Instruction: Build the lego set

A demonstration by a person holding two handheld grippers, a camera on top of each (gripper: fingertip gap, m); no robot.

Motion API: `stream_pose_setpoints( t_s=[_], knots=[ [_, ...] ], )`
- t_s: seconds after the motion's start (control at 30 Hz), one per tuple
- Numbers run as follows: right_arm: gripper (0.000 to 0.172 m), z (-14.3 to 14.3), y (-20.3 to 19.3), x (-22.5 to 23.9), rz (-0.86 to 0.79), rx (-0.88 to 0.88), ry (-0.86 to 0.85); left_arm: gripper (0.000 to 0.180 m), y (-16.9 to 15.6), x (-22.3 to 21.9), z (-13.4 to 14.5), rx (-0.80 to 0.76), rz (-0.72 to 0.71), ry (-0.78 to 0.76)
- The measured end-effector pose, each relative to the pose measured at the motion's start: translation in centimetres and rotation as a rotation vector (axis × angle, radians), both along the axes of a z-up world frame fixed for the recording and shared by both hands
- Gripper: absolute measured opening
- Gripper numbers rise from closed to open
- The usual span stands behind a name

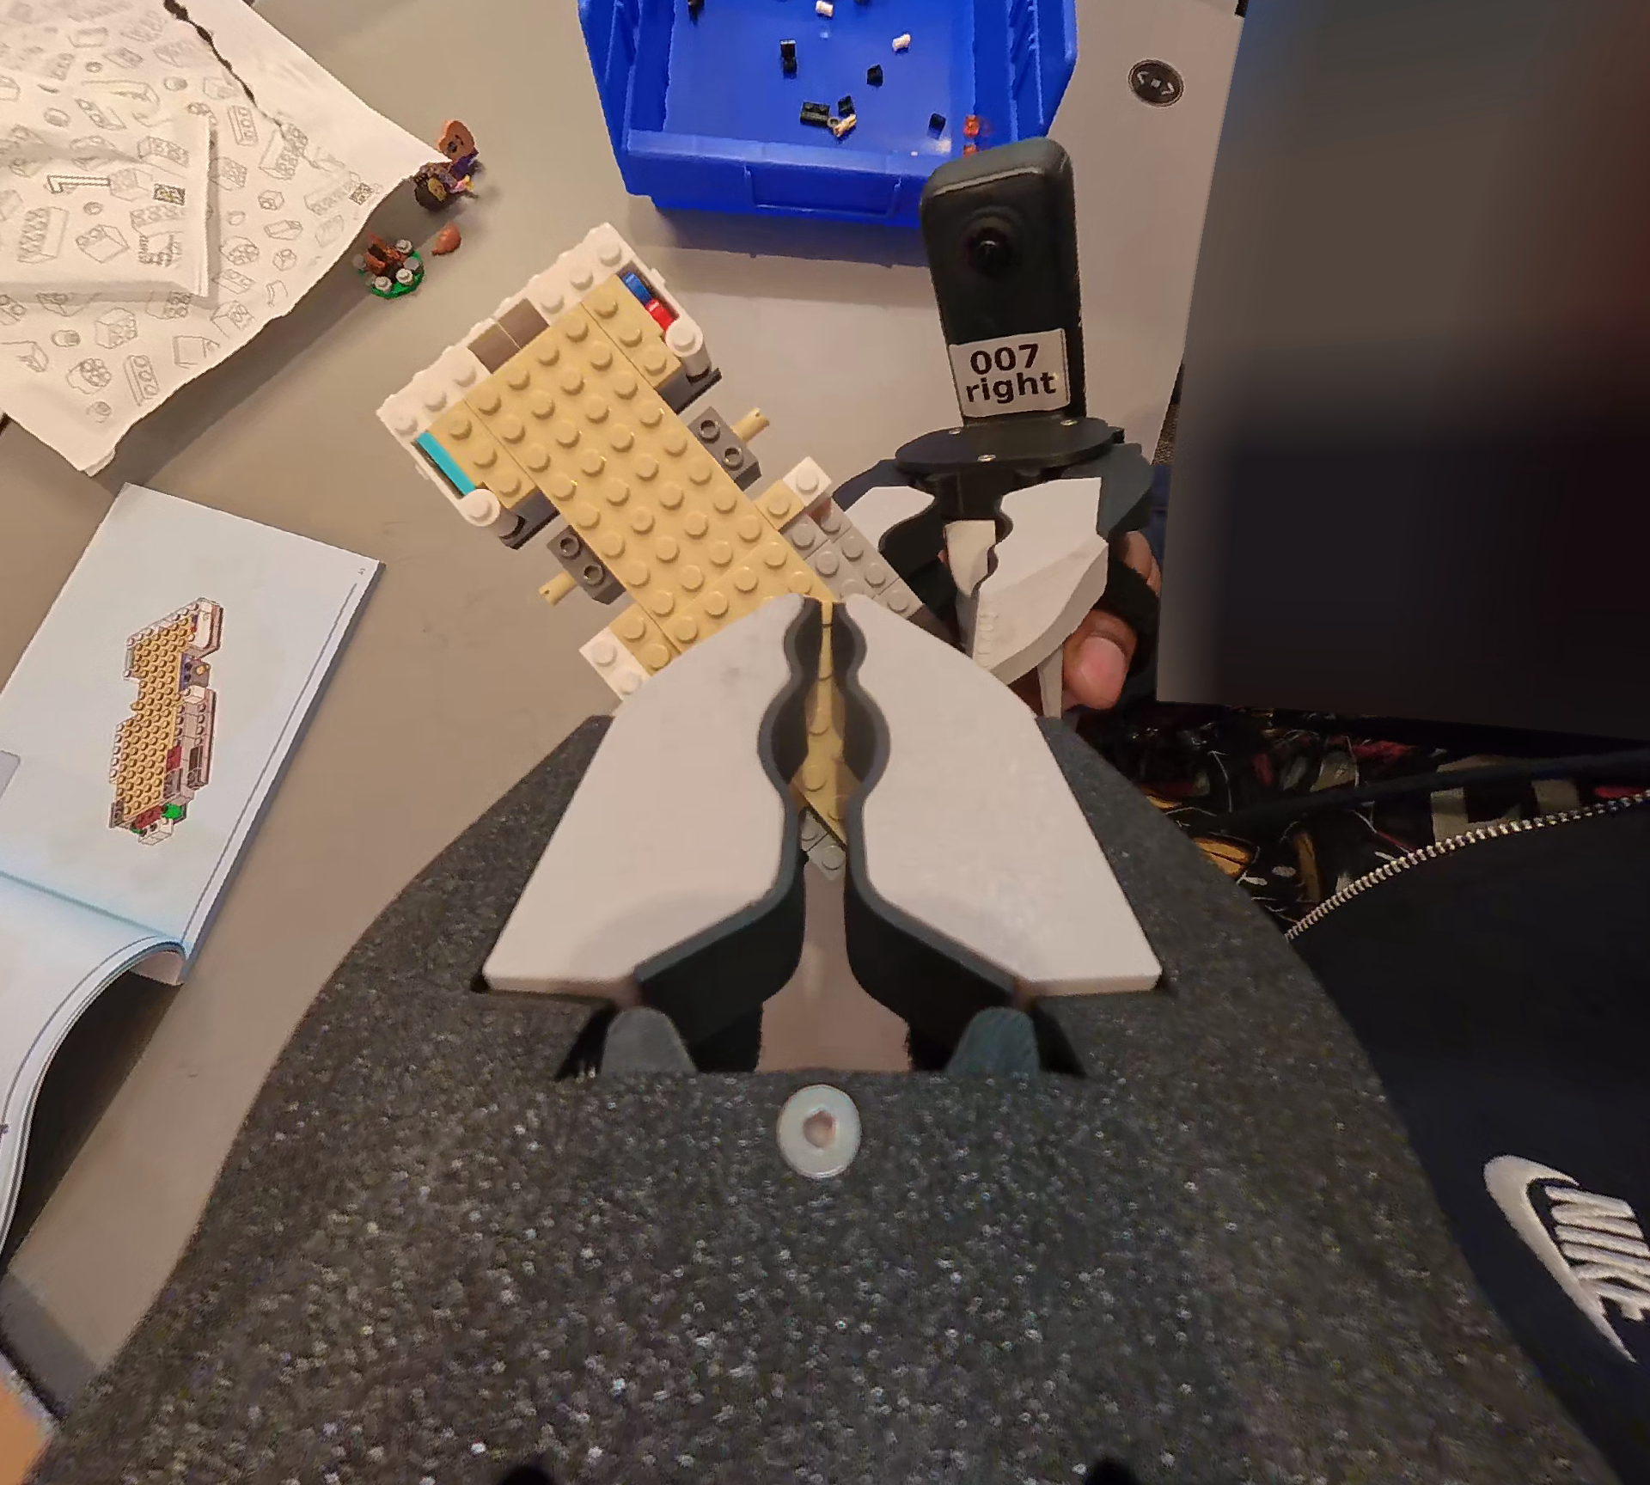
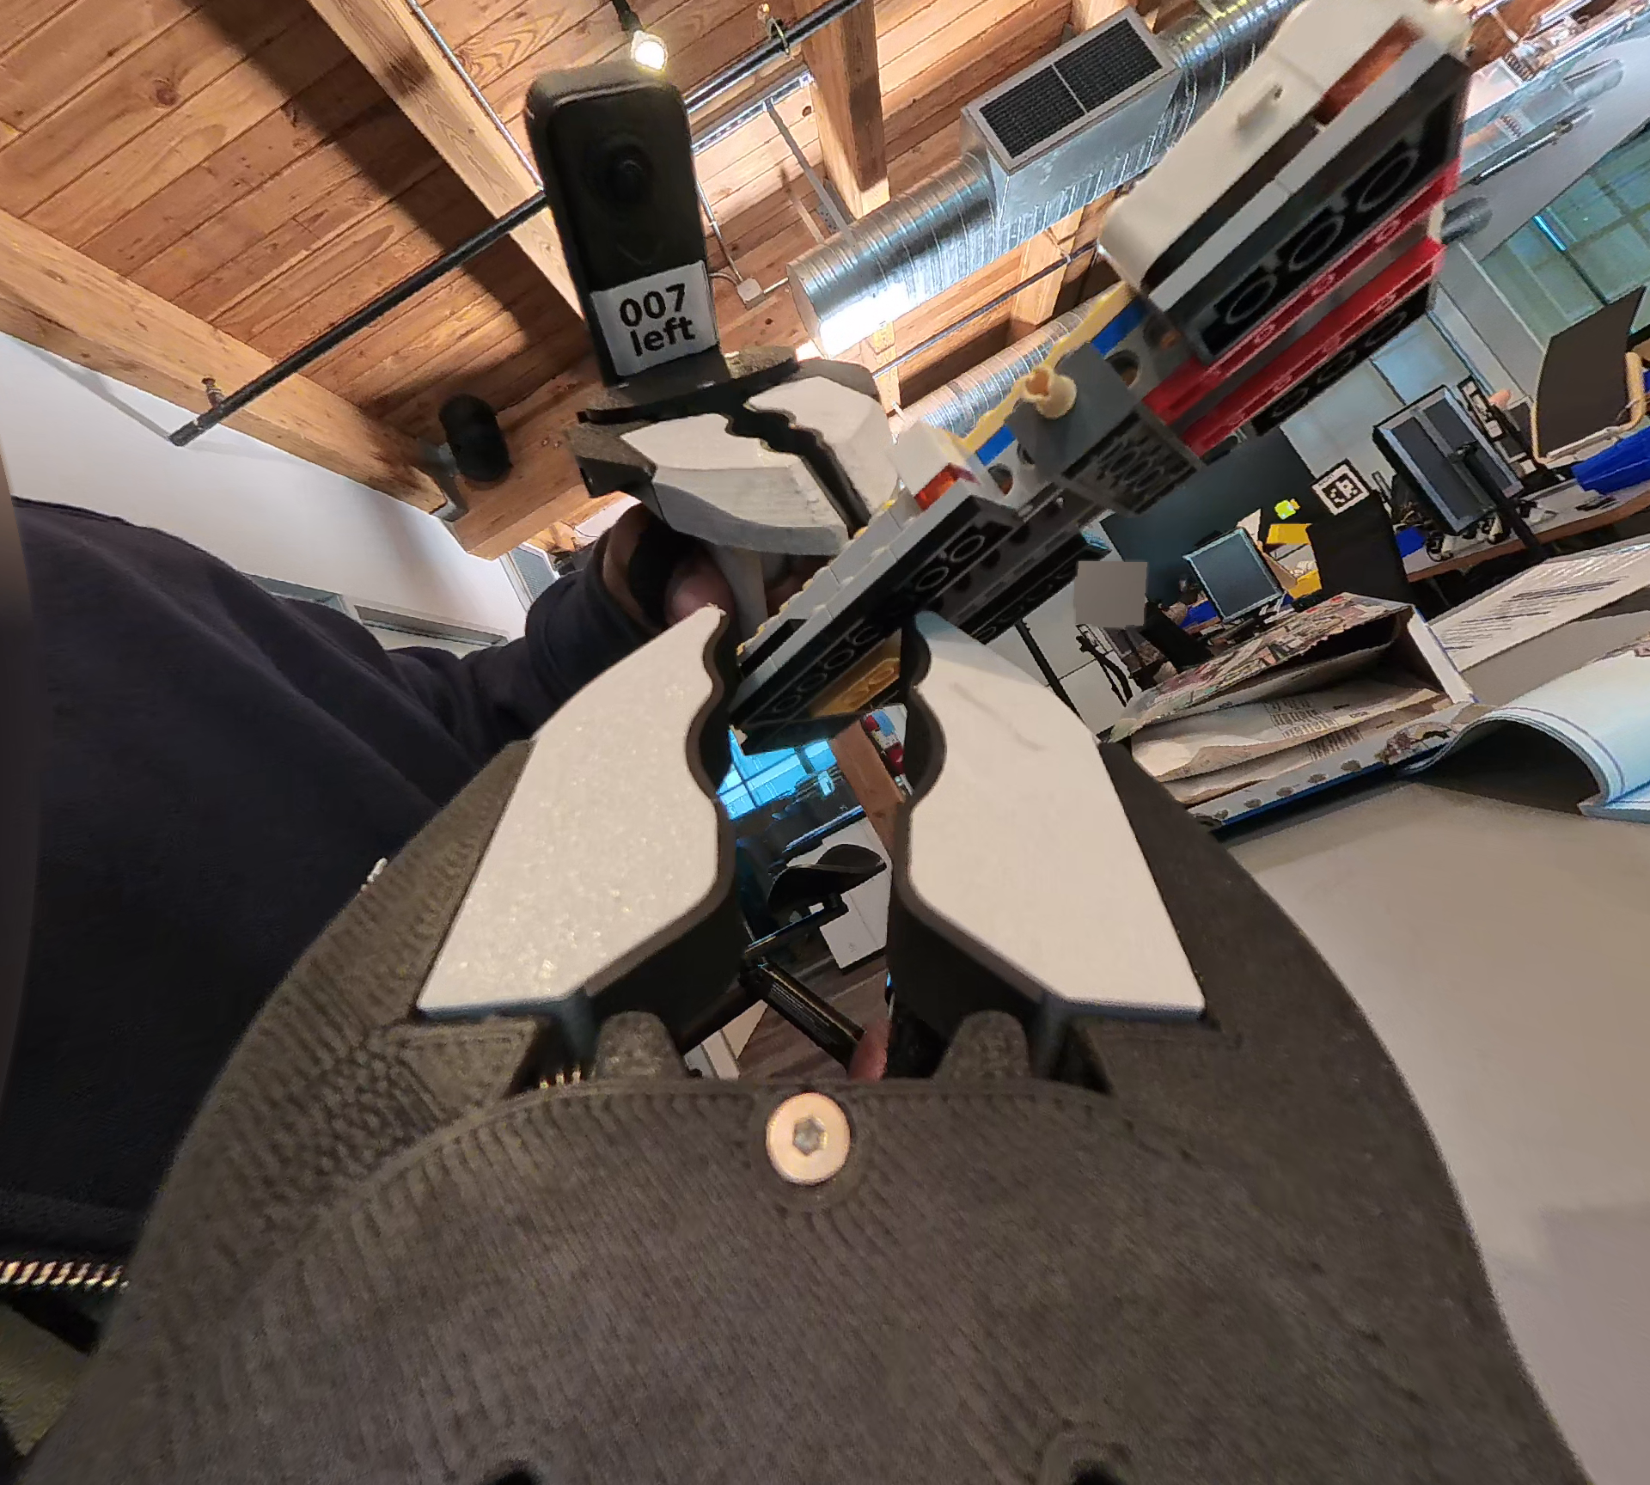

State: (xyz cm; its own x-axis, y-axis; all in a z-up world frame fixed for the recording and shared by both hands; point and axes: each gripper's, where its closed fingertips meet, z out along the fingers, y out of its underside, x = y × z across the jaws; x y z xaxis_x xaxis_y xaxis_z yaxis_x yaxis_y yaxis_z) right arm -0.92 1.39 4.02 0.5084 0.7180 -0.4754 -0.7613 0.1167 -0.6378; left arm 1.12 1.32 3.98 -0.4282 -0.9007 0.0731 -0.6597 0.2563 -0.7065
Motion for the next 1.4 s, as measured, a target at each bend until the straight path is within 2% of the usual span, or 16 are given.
stream_pose_setpoints(
  t_s=[0.23, 0.4, 0.73, 0.93, 1.2, 1.4],
  knots=[
    [0.034, 0.0, 0.1, 0.0, 0.002, -0.003, -0.003, 0.003, 0.0, 0.0, 0.0, -0.037, 0.007, 0.001],
    [0.034, 0.1, 0.2, 0.2, 0.022, -0.007, 0.018, 0.003, 0.2, 0.2, 0.2, -0.14, 0.023, -0.017],
    [0.032, 0.4, -0.2, 0.6, 0.133, 0.026, 0.127, 0.001, -0.1, 0.6, 0.6, -0.253, -0.03, -0.06],
    [0.032, 0.4, -0.3, 0.8, 0.143, 0.027, 0.141, 0.001, -0.1, 0.6, 0.5, -0.206, -0.04, -0.045],
    [0.032, 0.0, 0.2, 0.8, 0.045, -0.015, 0.054, 0.004, 0.5, 0.1, 0.0, 0.035, -0.094, -0.015],
    [0.032, 0.0, 0.3, 1.7, -0.032, -0.037, 0.028, 0.006, 0.8, -0.1, -0.7, 0.0, -0.114, -0.024]
  ],
)
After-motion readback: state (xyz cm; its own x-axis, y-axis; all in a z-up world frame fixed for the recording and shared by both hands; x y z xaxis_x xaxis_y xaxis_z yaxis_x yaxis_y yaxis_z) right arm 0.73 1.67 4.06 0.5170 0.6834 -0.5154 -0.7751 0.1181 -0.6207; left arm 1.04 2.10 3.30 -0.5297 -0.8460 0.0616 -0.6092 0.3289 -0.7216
